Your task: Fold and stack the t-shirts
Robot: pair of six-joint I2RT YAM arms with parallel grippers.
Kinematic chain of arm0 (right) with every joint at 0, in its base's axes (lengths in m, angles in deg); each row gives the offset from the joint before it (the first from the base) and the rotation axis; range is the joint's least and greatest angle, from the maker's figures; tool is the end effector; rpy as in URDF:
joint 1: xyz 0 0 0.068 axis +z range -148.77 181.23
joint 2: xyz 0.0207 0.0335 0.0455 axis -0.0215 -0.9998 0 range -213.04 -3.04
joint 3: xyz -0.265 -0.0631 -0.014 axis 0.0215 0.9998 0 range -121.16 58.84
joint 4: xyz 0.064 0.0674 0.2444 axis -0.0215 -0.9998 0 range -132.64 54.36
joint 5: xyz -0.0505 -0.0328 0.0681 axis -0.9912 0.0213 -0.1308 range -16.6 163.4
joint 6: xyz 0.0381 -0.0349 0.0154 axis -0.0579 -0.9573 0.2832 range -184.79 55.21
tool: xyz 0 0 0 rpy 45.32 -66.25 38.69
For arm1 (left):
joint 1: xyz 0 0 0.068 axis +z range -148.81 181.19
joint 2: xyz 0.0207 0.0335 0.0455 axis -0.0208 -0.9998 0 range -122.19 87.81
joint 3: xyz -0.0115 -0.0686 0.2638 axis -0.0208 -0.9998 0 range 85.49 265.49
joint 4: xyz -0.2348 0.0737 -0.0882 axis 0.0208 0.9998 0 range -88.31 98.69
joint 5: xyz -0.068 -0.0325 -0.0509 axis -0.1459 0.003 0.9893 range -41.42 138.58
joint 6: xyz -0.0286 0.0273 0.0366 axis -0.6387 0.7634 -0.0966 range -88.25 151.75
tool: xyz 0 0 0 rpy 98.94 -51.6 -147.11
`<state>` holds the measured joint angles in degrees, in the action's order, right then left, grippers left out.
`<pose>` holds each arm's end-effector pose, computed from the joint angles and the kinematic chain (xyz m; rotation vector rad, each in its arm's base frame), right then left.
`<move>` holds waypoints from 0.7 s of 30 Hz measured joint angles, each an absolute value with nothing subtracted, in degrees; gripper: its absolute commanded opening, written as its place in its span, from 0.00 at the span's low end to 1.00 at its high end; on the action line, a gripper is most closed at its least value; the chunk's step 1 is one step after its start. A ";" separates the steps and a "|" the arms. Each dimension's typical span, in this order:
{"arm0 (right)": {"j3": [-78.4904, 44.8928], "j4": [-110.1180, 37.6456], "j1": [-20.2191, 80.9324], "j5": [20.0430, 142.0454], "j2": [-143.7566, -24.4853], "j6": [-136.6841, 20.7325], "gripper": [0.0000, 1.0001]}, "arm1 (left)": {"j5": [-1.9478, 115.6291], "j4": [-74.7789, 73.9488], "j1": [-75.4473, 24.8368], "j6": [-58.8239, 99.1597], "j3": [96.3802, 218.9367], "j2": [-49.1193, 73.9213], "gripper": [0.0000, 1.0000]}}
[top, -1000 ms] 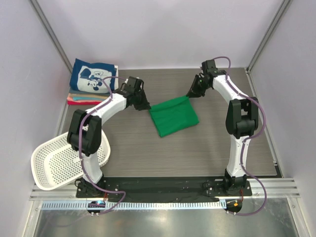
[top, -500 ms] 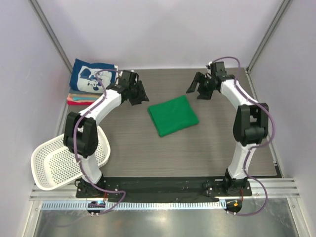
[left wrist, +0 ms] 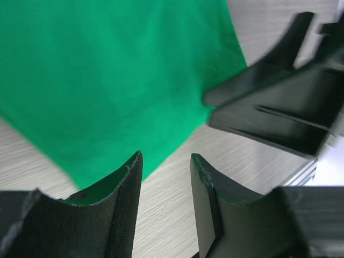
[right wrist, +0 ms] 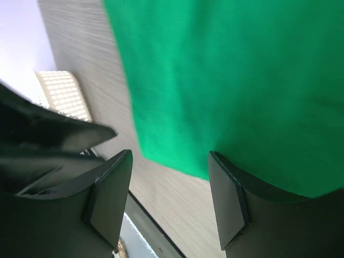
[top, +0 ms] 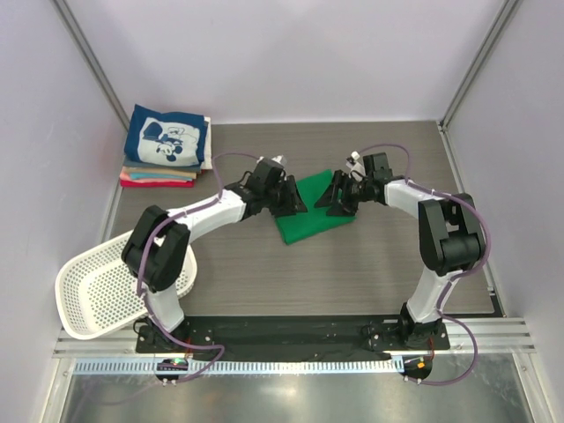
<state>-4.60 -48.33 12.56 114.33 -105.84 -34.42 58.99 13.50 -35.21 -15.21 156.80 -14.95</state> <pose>0.3562 0.0952 0.1823 0.0980 2.5404 1.1878 0.3166 -0.2414 0.2197 -0.1321 2.5008 -0.8893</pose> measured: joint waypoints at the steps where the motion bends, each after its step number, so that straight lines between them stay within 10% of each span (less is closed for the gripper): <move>1: -3.71 -47.65 12.21 114.29 -106.28 -34.42 0.64 | 59.15 12.34 -35.89 -15.82 156.45 -15.24 0.41; 15: 2.32 -46.27 8.45 111.34 -106.43 -32.91 0.65 | 59.93 2.29 -38.07 -19.06 140.25 -14.56 0.36; 21: 0.75 -51.02 8.32 107.84 -103.83 -34.09 0.73 | 55.58 10.64 -38.09 -16.24 140.86 -9.64 0.65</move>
